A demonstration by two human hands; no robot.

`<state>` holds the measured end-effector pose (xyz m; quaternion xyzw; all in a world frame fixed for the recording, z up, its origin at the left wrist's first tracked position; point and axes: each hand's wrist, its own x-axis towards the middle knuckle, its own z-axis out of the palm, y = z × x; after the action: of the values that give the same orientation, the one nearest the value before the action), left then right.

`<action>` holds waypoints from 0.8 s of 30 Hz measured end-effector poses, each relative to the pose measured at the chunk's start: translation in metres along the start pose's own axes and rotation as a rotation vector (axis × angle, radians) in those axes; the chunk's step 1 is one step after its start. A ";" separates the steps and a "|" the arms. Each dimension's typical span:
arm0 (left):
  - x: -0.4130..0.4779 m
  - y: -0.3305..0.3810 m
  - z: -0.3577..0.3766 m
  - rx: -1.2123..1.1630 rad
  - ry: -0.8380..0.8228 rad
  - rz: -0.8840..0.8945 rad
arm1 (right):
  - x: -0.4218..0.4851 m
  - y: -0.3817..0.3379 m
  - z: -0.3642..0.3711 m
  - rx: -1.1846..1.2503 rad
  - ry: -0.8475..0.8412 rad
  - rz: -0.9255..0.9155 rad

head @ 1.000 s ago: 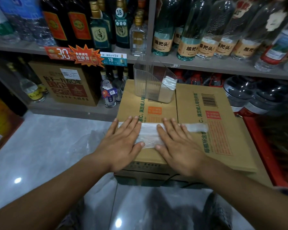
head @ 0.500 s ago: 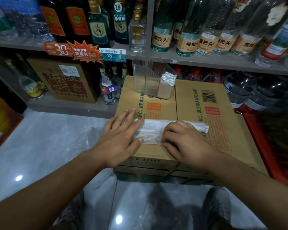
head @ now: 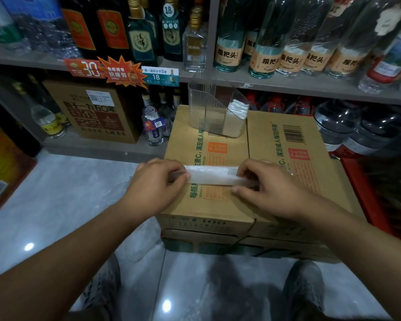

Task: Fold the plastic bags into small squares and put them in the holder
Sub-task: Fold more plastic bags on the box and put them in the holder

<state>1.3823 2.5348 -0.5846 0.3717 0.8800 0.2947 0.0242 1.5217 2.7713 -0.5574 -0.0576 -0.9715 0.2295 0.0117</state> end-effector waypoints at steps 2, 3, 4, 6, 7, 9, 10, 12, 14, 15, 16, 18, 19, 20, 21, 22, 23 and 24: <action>0.004 0.002 -0.002 -0.012 0.000 -0.095 | 0.005 0.006 0.000 -0.006 0.088 0.076; 0.005 0.003 -0.001 -0.008 0.002 -0.137 | 0.008 0.009 0.002 0.009 0.139 0.115; 0.007 0.003 0.000 -0.002 0.006 -0.173 | 0.012 0.011 0.002 0.031 0.173 0.158; 0.010 0.002 0.001 0.023 0.025 -0.223 | 0.017 0.013 0.004 0.075 0.188 0.242; 0.012 0.001 0.001 0.039 0.032 -0.241 | 0.020 0.014 0.004 0.071 0.180 0.272; 0.016 0.000 0.002 0.085 0.023 -0.282 | 0.023 0.014 0.005 0.020 0.157 0.304; 0.017 0.000 0.002 0.118 0.016 -0.297 | 0.024 0.013 0.005 -0.002 0.150 0.315; 0.018 0.001 0.002 0.200 0.057 -0.268 | 0.024 0.010 0.005 -0.029 0.150 0.322; 0.018 0.003 0.004 0.249 0.113 -0.141 | 0.024 0.007 0.004 -0.051 0.149 0.317; 0.016 0.005 0.005 0.232 0.089 -0.039 | 0.024 0.006 0.003 -0.060 0.138 0.316; 0.015 0.006 0.006 0.221 0.019 0.059 | 0.024 0.005 0.002 -0.070 0.122 0.314; 0.013 0.009 0.014 0.251 -0.201 0.158 | 0.025 0.003 0.001 -0.113 0.107 0.307; 0.011 0.007 0.020 0.278 -0.295 0.156 | 0.024 0.002 0.001 -0.160 0.126 0.294; 0.010 0.006 0.024 0.306 -0.354 0.143 | 0.023 0.000 0.001 -0.226 0.164 0.273; 0.009 0.004 0.027 0.328 -0.379 0.133 | 0.021 -0.003 0.002 -0.293 0.201 0.236; 0.009 0.003 0.029 0.345 -0.389 0.132 | 0.019 -0.008 0.003 -0.328 0.221 0.174; 0.008 0.003 0.030 0.366 -0.392 0.137 | 0.016 -0.014 0.006 -0.327 0.199 0.094; 0.008 0.003 0.030 0.386 -0.390 0.141 | 0.014 -0.021 0.011 -0.307 0.131 0.014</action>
<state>1.3866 2.5570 -0.6063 0.4794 0.8706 0.0454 0.1012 1.5050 2.7496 -0.5583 -0.0803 -0.9919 0.0740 0.0646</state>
